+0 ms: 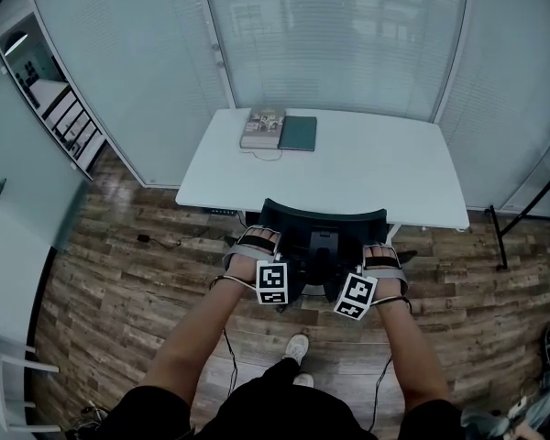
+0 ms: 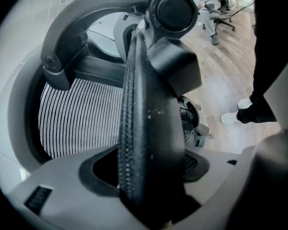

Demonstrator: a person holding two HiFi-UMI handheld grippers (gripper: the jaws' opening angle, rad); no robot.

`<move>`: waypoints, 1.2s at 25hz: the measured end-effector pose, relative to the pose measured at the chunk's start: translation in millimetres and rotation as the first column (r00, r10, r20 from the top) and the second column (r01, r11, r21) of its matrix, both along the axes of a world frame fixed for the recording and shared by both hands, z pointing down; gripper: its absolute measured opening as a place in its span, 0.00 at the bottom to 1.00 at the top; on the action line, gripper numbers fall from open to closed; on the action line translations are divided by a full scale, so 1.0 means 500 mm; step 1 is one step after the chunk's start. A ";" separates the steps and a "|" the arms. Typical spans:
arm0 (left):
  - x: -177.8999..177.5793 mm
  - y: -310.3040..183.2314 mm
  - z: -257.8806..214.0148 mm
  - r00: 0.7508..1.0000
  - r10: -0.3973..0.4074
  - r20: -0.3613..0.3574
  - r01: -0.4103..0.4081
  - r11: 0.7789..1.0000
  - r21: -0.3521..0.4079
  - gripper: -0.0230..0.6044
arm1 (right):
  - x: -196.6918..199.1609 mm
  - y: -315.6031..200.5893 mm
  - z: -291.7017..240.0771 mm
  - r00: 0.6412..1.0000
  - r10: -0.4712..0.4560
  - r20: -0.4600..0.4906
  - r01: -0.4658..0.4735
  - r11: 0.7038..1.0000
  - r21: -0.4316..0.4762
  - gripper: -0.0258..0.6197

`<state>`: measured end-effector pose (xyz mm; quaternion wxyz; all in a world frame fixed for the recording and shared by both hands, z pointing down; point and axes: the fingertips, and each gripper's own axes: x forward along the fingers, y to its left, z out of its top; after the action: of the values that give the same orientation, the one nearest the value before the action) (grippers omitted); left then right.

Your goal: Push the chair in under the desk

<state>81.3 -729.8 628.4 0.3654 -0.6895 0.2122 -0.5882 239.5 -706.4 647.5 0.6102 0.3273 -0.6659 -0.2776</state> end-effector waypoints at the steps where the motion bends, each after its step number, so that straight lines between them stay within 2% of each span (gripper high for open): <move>1: 0.000 -0.007 0.001 1.000 0.000 0.002 0.000 1.000 -0.001 0.55 | 0.000 -0.006 0.002 1.000 0.000 0.000 0.000 1.000 -0.006 0.55; 8: 0.001 -0.069 -0.002 1.000 -0.005 -0.001 0.005 1.000 0.013 0.56 | 0.004 -0.070 0.001 1.000 -0.001 -0.007 0.001 1.000 -0.002 0.52; 13: 0.005 -0.110 0.001 1.000 -0.003 0.000 0.003 1.000 0.014 0.56 | 0.006 -0.112 0.003 1.000 -0.004 0.000 0.004 1.000 0.001 0.54; 30: 0.001 -0.215 0.002 1.000 -0.015 0.005 0.015 1.000 0.006 0.56 | 0.005 -0.222 0.004 1.000 -0.001 -0.001 0.001 1.000 -0.001 0.52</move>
<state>82.0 -837.1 629.5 0.3636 -0.6853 0.2181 -0.5921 242.0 -817.3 649.2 0.6107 0.3266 -0.6659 -0.2775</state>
